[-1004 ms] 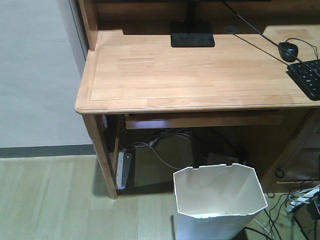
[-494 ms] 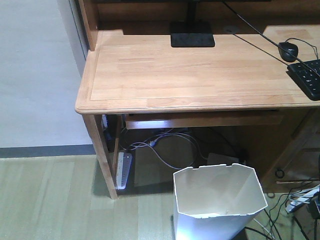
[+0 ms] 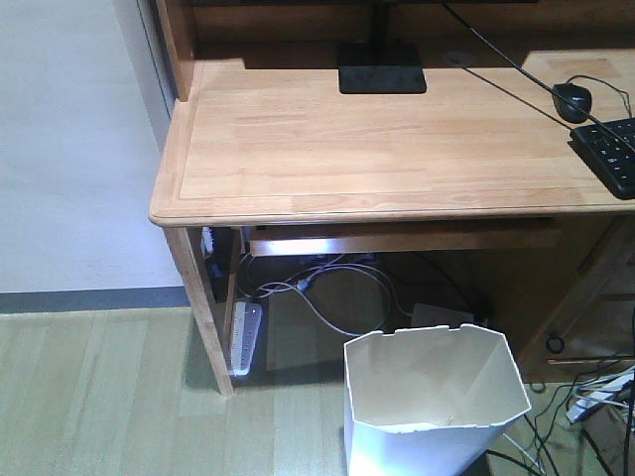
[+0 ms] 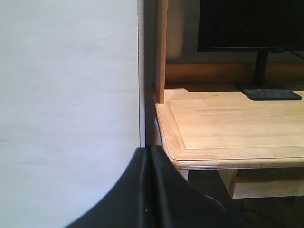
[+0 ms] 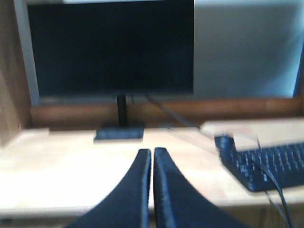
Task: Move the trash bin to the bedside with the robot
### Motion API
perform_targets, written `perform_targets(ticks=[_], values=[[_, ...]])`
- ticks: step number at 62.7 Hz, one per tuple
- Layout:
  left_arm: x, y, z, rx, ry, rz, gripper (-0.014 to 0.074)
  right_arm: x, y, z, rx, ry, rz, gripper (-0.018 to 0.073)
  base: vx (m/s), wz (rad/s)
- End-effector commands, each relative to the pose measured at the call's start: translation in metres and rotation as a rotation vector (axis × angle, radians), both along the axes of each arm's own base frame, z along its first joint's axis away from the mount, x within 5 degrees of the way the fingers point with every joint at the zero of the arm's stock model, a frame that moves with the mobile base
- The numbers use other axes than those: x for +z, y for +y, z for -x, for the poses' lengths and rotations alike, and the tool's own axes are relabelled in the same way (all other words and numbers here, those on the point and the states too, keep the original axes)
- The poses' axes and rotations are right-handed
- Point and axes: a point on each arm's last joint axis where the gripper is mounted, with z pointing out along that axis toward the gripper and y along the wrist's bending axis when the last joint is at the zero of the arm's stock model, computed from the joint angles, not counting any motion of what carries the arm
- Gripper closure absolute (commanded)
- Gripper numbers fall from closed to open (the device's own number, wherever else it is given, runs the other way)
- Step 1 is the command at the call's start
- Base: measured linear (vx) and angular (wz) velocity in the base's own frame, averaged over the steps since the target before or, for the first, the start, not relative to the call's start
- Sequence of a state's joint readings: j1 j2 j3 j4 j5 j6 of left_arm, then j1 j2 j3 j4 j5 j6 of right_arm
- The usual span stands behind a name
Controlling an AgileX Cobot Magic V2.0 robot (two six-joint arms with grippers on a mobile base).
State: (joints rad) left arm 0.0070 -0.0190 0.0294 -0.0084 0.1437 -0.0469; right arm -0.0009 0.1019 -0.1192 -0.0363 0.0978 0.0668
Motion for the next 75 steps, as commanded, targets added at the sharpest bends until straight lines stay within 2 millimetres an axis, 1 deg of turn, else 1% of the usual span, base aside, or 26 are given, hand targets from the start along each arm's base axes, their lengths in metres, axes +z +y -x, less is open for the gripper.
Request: perform_targets(ticks=[1,6,12,22,36,43,48,52,58,71,75], values=[[-0.002,0.0,-0.001,-0.002,-0.054,0.017,0.0602,0.021,-0.001,-0.009,-0.007,0.042,0.009,0.057,0.0,0.0],[-0.002,0.0,-0.001,-0.002,-0.054,0.017,0.0602,0.023,-0.001,-0.02,-0.01,0.136,0.037,0.057,0.0,0.0],[-0.002,0.0,-0.001,-0.002,-0.054,0.017,0.0602,0.02,-0.002,-0.033,-0.011,0.265,0.037,0.057,0.0,0.0],[-0.002,0.0,-0.001,-0.002,-0.054,0.017,0.0602,0.014,0.0,-0.049,-0.007,0.419,-0.044,0.057,0.0,0.0],[-0.002,0.0,-0.001,-0.002,-0.054,0.017,0.0602,0.004,0.001,-0.054,-0.005,0.519,-0.082,0.057,0.0,0.0],[-0.002,0.0,-0.001,-0.002,-0.054,0.017,0.0602,0.002,0.0,-0.054,-0.007,0.542,-0.033,0.0564,0.0,0.0],[-0.002,0.0,-0.001,-0.002,-0.054,0.017,0.0602,0.002,-0.001,-0.053,-0.011,0.549,0.001,0.0543,0.0,0.0],[-0.002,0.0,-0.001,-0.002,-0.054,0.017,0.0602,0.002,-0.002,-0.053,-0.012,0.557,0.009,0.0512,0.0,0.0],[-0.002,0.0,-0.001,-0.002,-0.054,0.017,0.0602,0.001,-0.002,-0.052,-0.013,0.572,0.006,0.0434,0.0,0.0],[-0.002,0.0,-0.001,-0.002,-0.054,0.017,0.0602,-0.001,-0.002,-0.051,-0.015,0.604,0.003,0.0189,0.0,0.0],[-0.002,0.0,-0.001,-0.002,-0.054,0.017,0.0602,-0.001,-0.002,-0.05,-0.015,0.609,0.003,0.013,0.0,0.0]])
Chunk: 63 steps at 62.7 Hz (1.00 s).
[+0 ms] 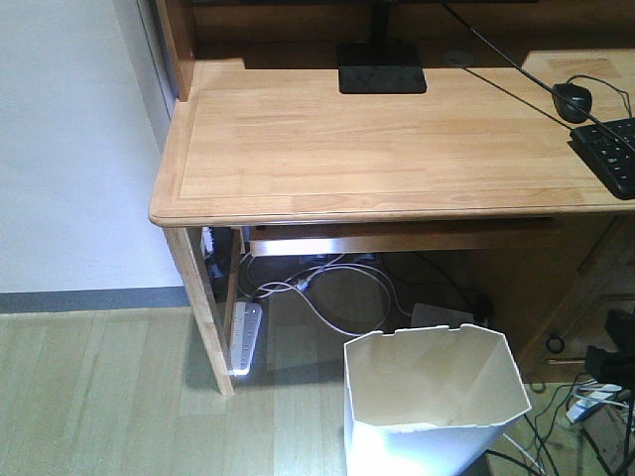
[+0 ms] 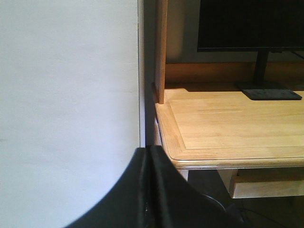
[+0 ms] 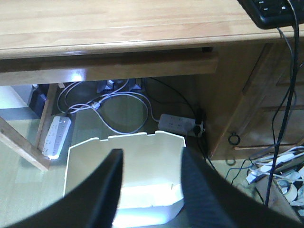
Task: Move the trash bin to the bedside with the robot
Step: 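Lower the right gripper toward the rim of the white trash bin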
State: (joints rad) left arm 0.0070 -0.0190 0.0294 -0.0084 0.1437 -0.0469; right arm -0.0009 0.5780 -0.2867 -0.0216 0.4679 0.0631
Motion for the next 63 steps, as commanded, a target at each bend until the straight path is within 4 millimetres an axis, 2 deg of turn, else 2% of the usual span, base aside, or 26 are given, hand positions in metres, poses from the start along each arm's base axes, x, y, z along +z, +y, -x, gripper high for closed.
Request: perform_targets(ticks=[1,11,22,30,38,46,63], values=[[-0.002,0.0,-0.001,-0.002,-0.054,0.017,0.0602,0.014,-0.001,-0.006,0.0,-0.068,0.015,0.0116,0.0,0.0],[-0.002,0.0,-0.001,-0.002,-0.054,0.017,0.0602,0.015,-0.001,-0.006,0.002,-0.065,0.024,0.002,0.0,0.0],[-0.002,0.0,-0.001,-0.002,-0.054,0.017,0.0602,0.018,-0.001,-0.007,-0.006,-0.094,0.013,0.0015,0.0,0.0],[-0.002,0.0,-0.001,-0.002,-0.054,0.017,0.0602,0.028,-0.002,-0.018,-0.028,-0.092,-0.016,0.0015,0.0,0.0],[-0.002,0.0,-0.001,-0.002,-0.054,0.017,0.0602,0.035,-0.002,-0.039,-0.028,-0.019,-0.007,0.0015,0.0,0.0],[-0.002,0.0,-0.001,-0.002,-0.054,0.017,0.0602,0.037,-0.002,-0.07,-0.03,0.085,-0.01,0.0015,0.0,0.0],[-0.002,0.0,-0.001,-0.002,-0.054,0.017,0.0602,0.02,-0.01,-0.127,-0.008,0.295,0.032,0.0015,0.0,0.0]])
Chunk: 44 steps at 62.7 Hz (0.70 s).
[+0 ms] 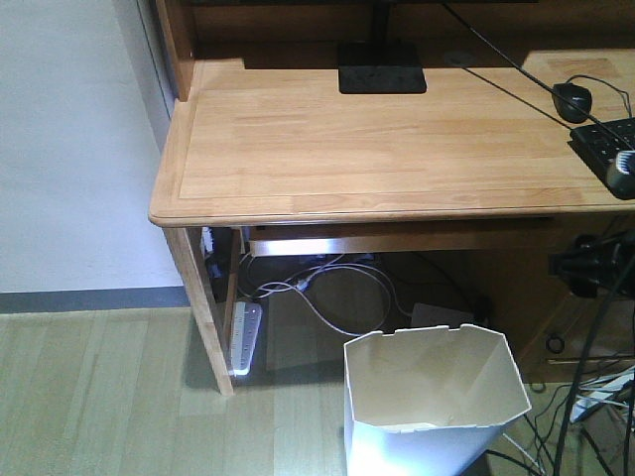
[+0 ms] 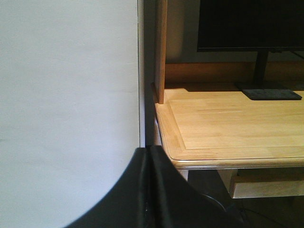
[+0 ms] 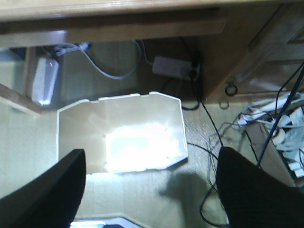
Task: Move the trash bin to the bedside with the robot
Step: 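Lower the right gripper toward the rim of the white trash bin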
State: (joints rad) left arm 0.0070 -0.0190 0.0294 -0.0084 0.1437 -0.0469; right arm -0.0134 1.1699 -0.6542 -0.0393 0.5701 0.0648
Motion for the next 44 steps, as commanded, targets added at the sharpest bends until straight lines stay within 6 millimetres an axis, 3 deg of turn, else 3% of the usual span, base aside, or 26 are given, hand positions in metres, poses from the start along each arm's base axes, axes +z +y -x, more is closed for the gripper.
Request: perform_targets(ticks=[1,9,21,44], values=[[-0.002,0.0,-0.001,-0.002,-0.054,0.017,0.0602,0.006,-0.008,-0.024,0.0,-0.027,0.017,0.0015,0.0,0.0],[-0.002,0.0,-0.001,-0.002,-0.054,0.017,0.0602,-0.012,-0.025,-0.044,-0.049,0.046,-0.014,0.0015,0.0,0.0],[-0.002,0.0,-0.001,-0.002,-0.054,0.017,0.0602,-0.046,-0.039,-0.065,0.015,0.127,-0.05,0.0015,0.0,0.0],[-0.002,0.0,-0.001,-0.002,-0.054,0.017,0.0602,-0.146,-0.051,-0.094,0.023,0.234,-0.013,0.0015,0.0,0.0]])
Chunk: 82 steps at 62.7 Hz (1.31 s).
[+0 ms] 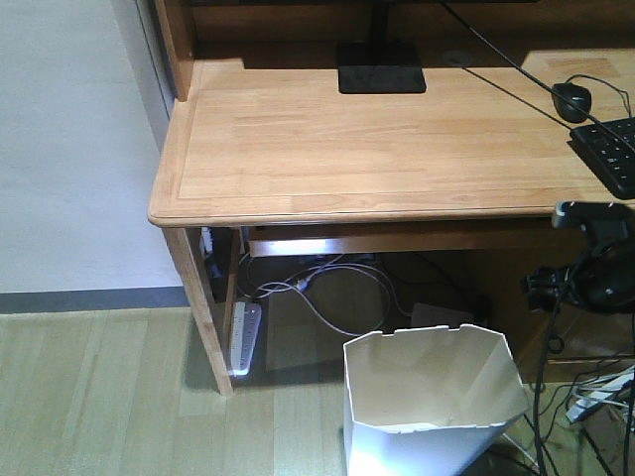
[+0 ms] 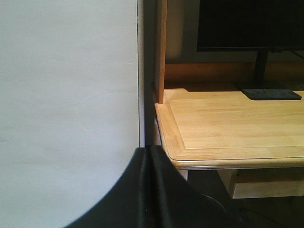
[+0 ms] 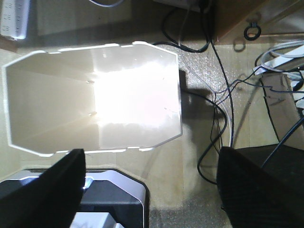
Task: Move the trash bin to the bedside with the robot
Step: 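Lower the right gripper toward the rim of the white trash bin, then close the right gripper on the bin's rim nearest the robot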
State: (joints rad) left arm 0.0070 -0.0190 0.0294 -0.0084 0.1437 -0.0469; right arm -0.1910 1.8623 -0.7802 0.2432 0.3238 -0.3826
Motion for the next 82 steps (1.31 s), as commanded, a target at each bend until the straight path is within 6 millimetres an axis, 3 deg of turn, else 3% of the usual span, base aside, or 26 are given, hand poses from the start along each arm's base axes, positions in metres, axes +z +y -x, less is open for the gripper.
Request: perform_targets(ticks=[1,15,32,47,82], values=[[-0.002,0.0,-0.001,-0.002,-0.054,0.017,0.0602,-0.012,-0.006,-0.014,-0.006,-0.05,0.03,0.0015,0.0,0.0],[-0.002,0.0,-0.001,-0.002,-0.054,0.017,0.0602,-0.07,-0.01,-0.031,0.05,0.081,0.017,0.0015,0.0,0.0],[-0.002,0.0,-0.001,-0.002,-0.054,0.017,0.0602,-0.121,-0.015,-0.051,0.093,0.122,0.033,0.0015,0.0,0.0],[-0.002,0.0,-0.001,-0.002,-0.054,0.017,0.0602,-0.166,-0.016,-0.057,0.107,0.185,0.02,0.0015,0.0,0.0],[-0.002,0.0,-0.001,-0.002,-0.054,0.017,0.0602,-0.231,-0.02,-0.084,0.148,0.23,0.0,0.0015,0.0,0.0]])
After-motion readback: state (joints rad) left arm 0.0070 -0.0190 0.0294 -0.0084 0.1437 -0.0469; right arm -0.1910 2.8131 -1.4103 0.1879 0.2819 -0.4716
